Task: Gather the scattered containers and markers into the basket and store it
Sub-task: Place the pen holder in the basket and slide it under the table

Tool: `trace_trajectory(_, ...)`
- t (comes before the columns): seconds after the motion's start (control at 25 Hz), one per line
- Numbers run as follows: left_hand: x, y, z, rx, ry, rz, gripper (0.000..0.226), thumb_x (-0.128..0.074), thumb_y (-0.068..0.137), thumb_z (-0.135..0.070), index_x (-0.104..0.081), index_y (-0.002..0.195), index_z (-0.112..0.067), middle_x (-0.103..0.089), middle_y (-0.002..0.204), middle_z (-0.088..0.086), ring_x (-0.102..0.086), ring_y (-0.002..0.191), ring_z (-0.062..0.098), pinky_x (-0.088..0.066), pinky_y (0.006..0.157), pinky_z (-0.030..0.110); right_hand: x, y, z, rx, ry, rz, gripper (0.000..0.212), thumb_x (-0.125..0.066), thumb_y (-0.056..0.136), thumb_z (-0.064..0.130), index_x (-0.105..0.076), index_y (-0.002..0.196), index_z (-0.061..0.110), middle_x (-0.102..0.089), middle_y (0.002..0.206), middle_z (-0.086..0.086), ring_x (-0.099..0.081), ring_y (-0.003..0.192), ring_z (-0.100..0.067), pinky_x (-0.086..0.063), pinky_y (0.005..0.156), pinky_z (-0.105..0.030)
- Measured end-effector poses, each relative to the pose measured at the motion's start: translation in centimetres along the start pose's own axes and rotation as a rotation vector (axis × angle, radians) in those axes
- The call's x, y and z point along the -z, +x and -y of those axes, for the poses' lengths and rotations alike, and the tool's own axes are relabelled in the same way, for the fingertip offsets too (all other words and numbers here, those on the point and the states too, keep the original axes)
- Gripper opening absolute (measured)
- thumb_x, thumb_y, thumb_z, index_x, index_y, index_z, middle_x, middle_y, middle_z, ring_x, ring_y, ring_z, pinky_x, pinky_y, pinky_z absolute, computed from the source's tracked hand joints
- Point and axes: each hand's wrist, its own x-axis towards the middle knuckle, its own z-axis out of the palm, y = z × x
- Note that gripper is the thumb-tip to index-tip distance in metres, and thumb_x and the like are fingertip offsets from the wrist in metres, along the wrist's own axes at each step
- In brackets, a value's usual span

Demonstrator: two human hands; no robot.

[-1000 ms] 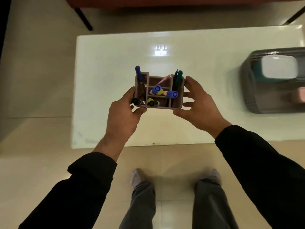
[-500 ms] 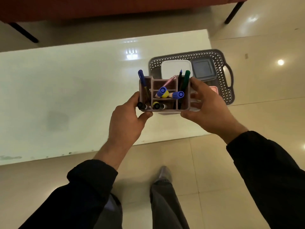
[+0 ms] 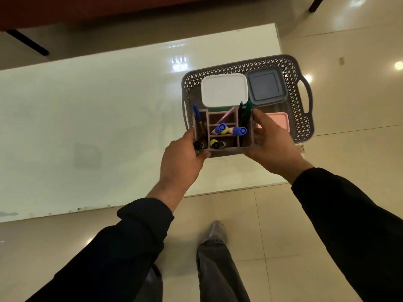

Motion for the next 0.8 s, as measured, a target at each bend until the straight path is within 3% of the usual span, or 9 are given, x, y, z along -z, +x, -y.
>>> trace_trajectory(0.2, -1.7, 1.2, 0.4, 0.064, 0.085, 0.013, 0.040, -0.073, 0.087, -0.029, -0.059, 0.123, -0.023, -0.072, 0.107, -0.002, -0.068, 0.095, 0.020, -0.053, 0.080, 0.034, -1.2, 2.0, -1.9, -0.017, 0.044, 0.037, 0.068, -0.080, 0.084, 0.017, -0.045, 0.139, 0.034, -0.064, 0.126, 0.012, -0.064, 0.115, -0.008, -0.058, 0.095, -0.041)
trace_trajectory(0.4, -2.1, 1.9, 0.7, 0.079, 0.103, -0.005, 0.038, -0.072, 0.087, -0.032, -0.060, 0.123, -0.023, -0.072, 0.107, -0.003, -0.068, 0.094, 0.019, -0.051, 0.078, 0.032, -1.3, 3.0, -2.5, -0.034, 0.048, 0.042, 0.066, -0.076, 0.084, 0.010, -0.045, 0.137, 0.033, -0.065, 0.126, 0.011, -0.063, 0.117, -0.011, -0.057, 0.095, -0.045)
trace_trajectory(0.6, -1.8, 1.4, 0.5, 0.079, 0.055, -0.031, 0.037, -0.072, 0.087, -0.029, -0.061, 0.122, -0.024, -0.071, 0.113, -0.005, -0.069, 0.088, 0.017, -0.050, 0.078, 0.029, -1.0, 2.7, -1.9, -0.082, 0.048, 0.054, 0.069, -0.067, 0.087, 0.001, -0.040, 0.144, 0.026, -0.058, 0.121, 0.018, -0.058, 0.120, -0.012, -0.052, 0.103, -0.040)
trace_trajectory(0.72, -1.4, 0.5, 1.0, 0.102, 0.013, -0.078, 0.046, -0.075, 0.084, -0.024, -0.059, 0.128, -0.023, -0.068, 0.122, -0.006, -0.070, 0.085, 0.014, -0.054, 0.087, 0.033, 0.0, 2.1, -1.8, -0.067, 0.009, 0.032, 0.071, -0.063, 0.091, 0.002, -0.033, 0.152, 0.020, -0.052, 0.141, 0.007, -0.050, 0.131, -0.012, -0.046, 0.108, -0.035)
trace_trajectory(0.8, -1.3, -0.2, 1.5, 0.083, 0.032, -0.126, 0.056, -0.075, 0.084, -0.025, -0.052, 0.136, -0.020, -0.063, 0.130, -0.004, -0.067, 0.095, 0.014, -0.051, 0.094, 0.034, 1.4, 1.4, -2.0, -0.002, -0.077, -0.071, 0.066, -0.062, 0.092, 0.006, -0.037, 0.152, 0.019, -0.051, 0.146, 0.001, -0.048, 0.130, -0.009, -0.047, 0.105, -0.029)
